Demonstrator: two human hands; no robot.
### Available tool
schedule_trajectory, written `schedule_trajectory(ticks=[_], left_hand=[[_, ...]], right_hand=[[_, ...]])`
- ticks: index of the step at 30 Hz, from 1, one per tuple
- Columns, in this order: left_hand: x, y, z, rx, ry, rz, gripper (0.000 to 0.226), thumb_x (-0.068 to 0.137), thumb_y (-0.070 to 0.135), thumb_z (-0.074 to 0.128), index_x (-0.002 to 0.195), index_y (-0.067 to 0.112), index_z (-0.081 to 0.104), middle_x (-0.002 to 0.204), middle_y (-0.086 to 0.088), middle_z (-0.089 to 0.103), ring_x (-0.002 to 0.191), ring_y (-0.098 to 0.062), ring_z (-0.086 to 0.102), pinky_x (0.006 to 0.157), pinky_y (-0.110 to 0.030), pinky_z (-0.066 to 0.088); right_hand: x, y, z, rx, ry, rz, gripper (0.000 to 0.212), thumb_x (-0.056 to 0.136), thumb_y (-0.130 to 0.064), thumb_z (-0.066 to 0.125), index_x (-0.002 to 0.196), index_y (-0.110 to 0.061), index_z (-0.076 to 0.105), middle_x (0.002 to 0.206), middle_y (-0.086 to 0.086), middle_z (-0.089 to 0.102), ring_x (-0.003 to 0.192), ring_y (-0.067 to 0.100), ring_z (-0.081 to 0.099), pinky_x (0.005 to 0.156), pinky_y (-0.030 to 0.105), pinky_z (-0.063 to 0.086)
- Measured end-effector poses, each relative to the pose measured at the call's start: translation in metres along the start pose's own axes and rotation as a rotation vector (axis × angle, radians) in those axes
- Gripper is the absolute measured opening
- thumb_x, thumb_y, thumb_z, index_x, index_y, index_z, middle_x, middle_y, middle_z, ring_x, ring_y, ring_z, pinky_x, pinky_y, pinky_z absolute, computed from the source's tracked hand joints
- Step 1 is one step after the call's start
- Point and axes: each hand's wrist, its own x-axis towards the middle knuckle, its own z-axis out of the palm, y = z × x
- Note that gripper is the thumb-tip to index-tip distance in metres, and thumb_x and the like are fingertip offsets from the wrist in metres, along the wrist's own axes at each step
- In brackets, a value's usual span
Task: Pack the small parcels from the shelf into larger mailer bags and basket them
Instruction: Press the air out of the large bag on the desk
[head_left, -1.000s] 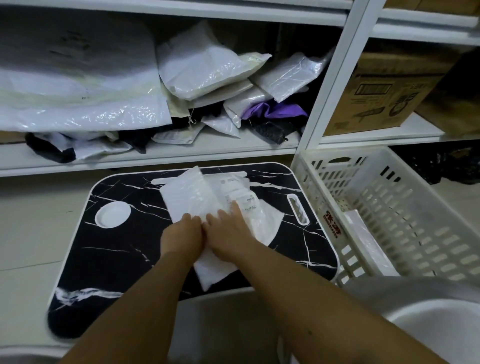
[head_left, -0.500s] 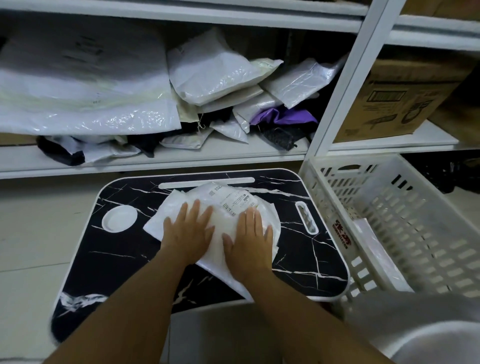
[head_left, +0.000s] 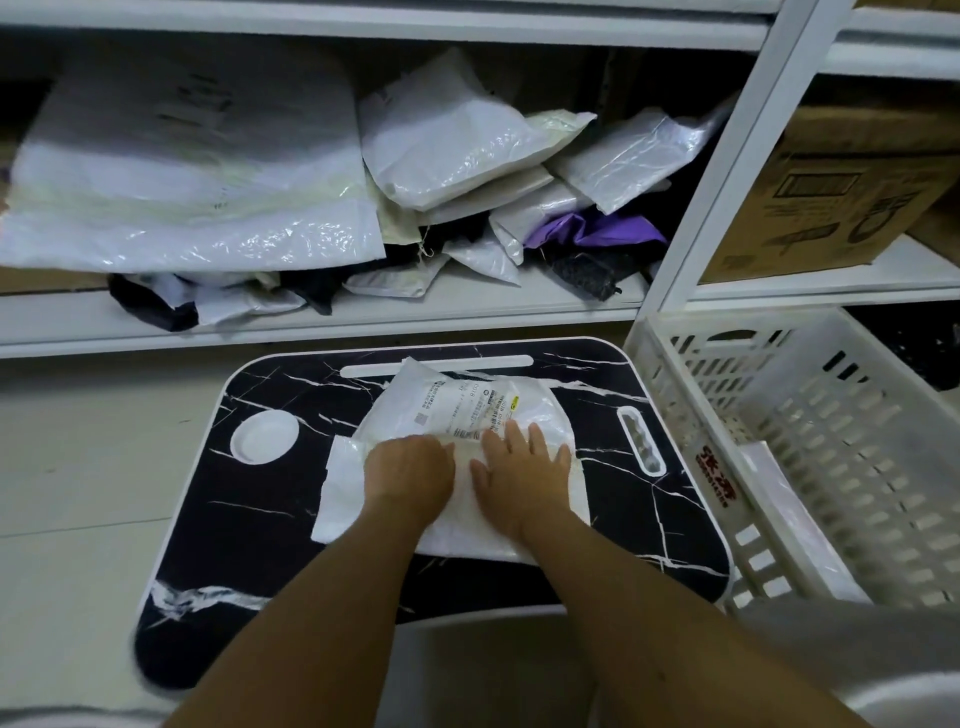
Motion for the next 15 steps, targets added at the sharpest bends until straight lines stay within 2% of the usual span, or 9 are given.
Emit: schedule_trajectory(ticks=[2, 3, 5, 7, 9, 12, 15], left_hand=[[0.009, -0.005, -0.001, 0.044, 0.097, 0.049, 0.028, 0.096, 0.023, 0.034, 0.105, 0.018, 0.060, 0.101, -0.002, 0.063, 0.093, -0.020, 0.057, 0.074, -0.030, 0.042], [0.013, -0.008, 0.003, 0.066, 0.172, 0.096, 0.027, 0.094, 0.023, 0.035, 0.110, 0.017, 0.056, 0.111, -0.005, 0.060, 0.104, -0.023, 0.053, 0.087, -0.035, 0.043], [0.019, -0.012, 0.012, 0.091, 0.207, 0.185, 0.046, 0.092, 0.034, 0.028, 0.127, 0.015, 0.049, 0.138, -0.014, 0.047, 0.132, -0.030, 0.041, 0.107, -0.054, 0.030], [0.022, -0.017, 0.022, 0.118, 0.059, 0.229, 0.062, 0.094, 0.043, 0.009, 0.151, 0.021, 0.021, 0.160, -0.010, 0.013, 0.148, -0.029, 0.010, 0.112, -0.061, 0.013], [0.025, -0.020, 0.033, 0.115, -0.063, 0.225, 0.058, 0.098, 0.047, 0.003, 0.153, 0.029, -0.004, 0.161, -0.001, -0.011, 0.148, -0.024, -0.009, 0.112, -0.062, 0.005], [0.033, -0.023, 0.035, 0.082, -0.146, 0.215, 0.056, 0.099, 0.049, 0.004, 0.151, 0.035, -0.011, 0.161, 0.004, -0.013, 0.148, -0.021, -0.011, 0.112, -0.061, 0.007], [0.040, -0.019, 0.028, 0.008, -0.244, 0.173, 0.053, 0.100, 0.047, 0.006, 0.152, 0.038, -0.001, 0.162, 0.005, -0.002, 0.149, -0.020, 0.002, 0.112, -0.058, 0.015]], right_hand=[[0.003, -0.014, 0.000, 0.035, 0.182, 0.031, 0.042, 0.099, -0.038, 0.033, 0.136, -0.020, 0.045, 0.146, 0.011, 0.041, 0.142, 0.030, 0.025, 0.114, 0.057, 0.017], [0.005, -0.021, 0.001, 0.056, 0.286, 0.029, 0.039, 0.097, -0.034, 0.037, 0.129, -0.017, 0.051, 0.141, 0.012, 0.047, 0.140, 0.029, 0.031, 0.113, 0.056, 0.022], [0.009, -0.024, 0.005, 0.065, 0.365, -0.037, 0.048, 0.095, -0.039, 0.028, 0.131, -0.018, 0.051, 0.146, 0.012, 0.045, 0.141, 0.031, 0.033, 0.109, 0.060, 0.027], [0.013, -0.018, 0.011, 0.042, 0.226, -0.077, 0.064, 0.094, -0.051, 0.006, 0.148, -0.026, 0.031, 0.160, 0.009, 0.021, 0.148, 0.031, 0.014, 0.112, 0.062, 0.015], [0.017, -0.011, 0.013, 0.057, 0.033, -0.035, 0.060, 0.097, -0.056, 0.004, 0.153, -0.035, 0.014, 0.164, 0.003, 0.000, 0.150, 0.027, -0.005, 0.115, 0.059, 0.001], [0.024, -0.010, 0.006, 0.049, -0.042, -0.011, 0.054, 0.100, -0.053, 0.012, 0.152, -0.038, 0.013, 0.163, 0.001, 0.000, 0.149, 0.026, -0.006, 0.115, 0.058, -0.001], [0.031, -0.013, -0.003, 0.050, -0.037, 0.003, 0.050, 0.100, -0.050, 0.013, 0.146, -0.037, 0.028, 0.160, 0.001, 0.019, 0.147, 0.027, 0.013, 0.113, 0.059, 0.009]])
